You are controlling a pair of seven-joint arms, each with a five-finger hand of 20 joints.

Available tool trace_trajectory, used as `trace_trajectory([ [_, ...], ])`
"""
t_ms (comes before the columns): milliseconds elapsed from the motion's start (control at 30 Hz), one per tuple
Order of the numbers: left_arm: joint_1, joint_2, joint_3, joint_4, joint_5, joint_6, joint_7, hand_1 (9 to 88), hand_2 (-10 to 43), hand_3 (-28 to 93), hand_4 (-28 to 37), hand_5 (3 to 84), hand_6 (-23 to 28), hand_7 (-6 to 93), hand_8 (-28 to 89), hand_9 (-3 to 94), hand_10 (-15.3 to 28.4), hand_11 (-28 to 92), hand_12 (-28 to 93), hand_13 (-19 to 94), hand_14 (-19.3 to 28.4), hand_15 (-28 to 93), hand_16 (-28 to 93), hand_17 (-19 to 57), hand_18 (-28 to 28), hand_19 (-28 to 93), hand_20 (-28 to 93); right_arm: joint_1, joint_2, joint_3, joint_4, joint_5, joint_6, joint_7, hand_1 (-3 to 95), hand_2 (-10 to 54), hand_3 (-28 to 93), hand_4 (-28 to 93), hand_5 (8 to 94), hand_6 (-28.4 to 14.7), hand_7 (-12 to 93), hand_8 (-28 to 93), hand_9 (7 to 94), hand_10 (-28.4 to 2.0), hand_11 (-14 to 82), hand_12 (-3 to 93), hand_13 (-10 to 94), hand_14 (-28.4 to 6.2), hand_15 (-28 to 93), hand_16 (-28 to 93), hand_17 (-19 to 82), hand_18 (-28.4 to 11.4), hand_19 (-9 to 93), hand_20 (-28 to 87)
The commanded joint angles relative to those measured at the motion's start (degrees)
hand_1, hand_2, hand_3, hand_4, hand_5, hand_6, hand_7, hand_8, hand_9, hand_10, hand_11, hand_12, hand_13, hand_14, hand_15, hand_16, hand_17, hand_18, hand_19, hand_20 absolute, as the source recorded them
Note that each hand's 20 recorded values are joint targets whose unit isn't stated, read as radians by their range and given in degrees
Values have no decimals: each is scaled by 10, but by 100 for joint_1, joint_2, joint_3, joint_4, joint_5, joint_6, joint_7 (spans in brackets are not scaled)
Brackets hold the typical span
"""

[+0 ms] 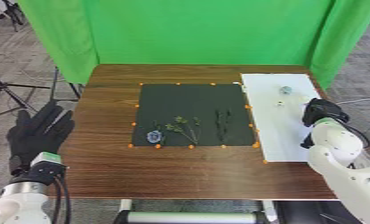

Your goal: Arrange flowers

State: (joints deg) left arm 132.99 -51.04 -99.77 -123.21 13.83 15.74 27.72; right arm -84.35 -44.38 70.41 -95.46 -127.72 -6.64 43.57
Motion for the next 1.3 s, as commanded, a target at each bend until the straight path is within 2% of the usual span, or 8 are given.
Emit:
trace_trajectory([
  [33, 44, -40, 26, -39, -65, 50, 60, 279, 121, 683, -283, 374, 80, 148, -96, 284, 134, 278, 103, 219, 148, 420, -86, -60, 135, 342, 98, -230, -14, 115, -257, -239, 128, -128, 665, -87, 673, -282, 697, 5, 337, 7, 800, -82, 157, 476, 676, -64, 576, 472, 376, -192, 843, 401],
  [233, -6, -47, 34, -10, -55, 55, 27, 278, 120, 685, -283, 366, 78, 150, -96, 281, 134, 279, 103, 218, 149, 420, -86, -61, 135, 343, 98, -220, 116, 113, -1171, -647, 742, -576, 669, -87, 705, -283, 717, -6, 353, 34, 807, -98, 164, 517, 673, -63, 557, 511, 374, -188, 808, 407],
  [367, -42, -43, 62, 3, -22, 46, -50, 277, 120, 687, -283, 366, 78, 150, -96, 280, 134, 279, 103, 218, 148, 420, -85, -61, 135, 343, 98, 157, -63, -177, -1426, -500, 1216, -1344, 668, -90, 709, -283, 721, -6, 350, 33, 809, -102, 161, 522, 673, -62, 546, 523, 371, -180, 792, 408],
  [500, -36, -33, 80, 12, -34, 64, -59, 277, 120, 686, -283, 367, 78, 149, -97, 279, 134, 279, 103, 218, 148, 420, -85, -61, 135, 343, 99, 1020, -569, -1012, -1068, -79, 1616, -2218, 665, -89, 707, -283, 720, 1, 350, 30, 810, -99, 155, 521, 668, -62, 528, 526, 360, -174, 784, 406],
  [733, -256, -4, 213, 94, 40, 40, -237, 277, 120, 687, -283, 366, 78, 148, -96, 262, 131, 280, 103, 216, 147, 418, -85, -61, 135, 343, 99, 2266, -1498, -2565, -176, 44, 1322, -3273, 663, -84, 696, -283, 710, 8, 363, 17, 809, -96, 148, 522, 669, -52, 500, 526, 353, -160, 761, 396],
  [933, -464, 19, 345, 162, 119, 1, -385, 277, 119, 687, -283, 366, 78, 149, -96, 260, 131, 280, 102, 215, 147, 418, -85, -60, 134, 341, 98, 2659, -2191, -3296, 497, -113, 1059, -3616, 657, -82, 696, -283, 703, 12, 376, 5, 808, -89, 146, 518, 671, -46, 486, 529, 356, -155, 749, 394],
  [1033, -540, 43, 419, 187, 117, -31, -387, 277, 118, 688, -283, 366, 78, 149, -97, 259, 131, 281, 103, 214, 147, 418, -85, -60, 135, 342, 98, 2851, -2447, -3612, 880, -172, 1120, -3703, 655, -82, 696, -283, 700, 13, 380, 1, 807, -87, 147, 515, 671, -47, 484, 530, 358, -154, 746, 396],
  [1300, -656, 183, 593, 235, 36, -34, -205, 277, 118, 686, -283, 366, 78, 149, -97, 264, 131, 281, 102, 215, 147, 419, -85, -60, 135, 342, 98, 3226, -2967, -4114, 1635, -292, 1349, -3552, 652, -81, 694, -283, 692, 15, 392, -18, 802, -83, 148, 508, 669, -44, 482, 524, 360, -154, 736, 403],
])
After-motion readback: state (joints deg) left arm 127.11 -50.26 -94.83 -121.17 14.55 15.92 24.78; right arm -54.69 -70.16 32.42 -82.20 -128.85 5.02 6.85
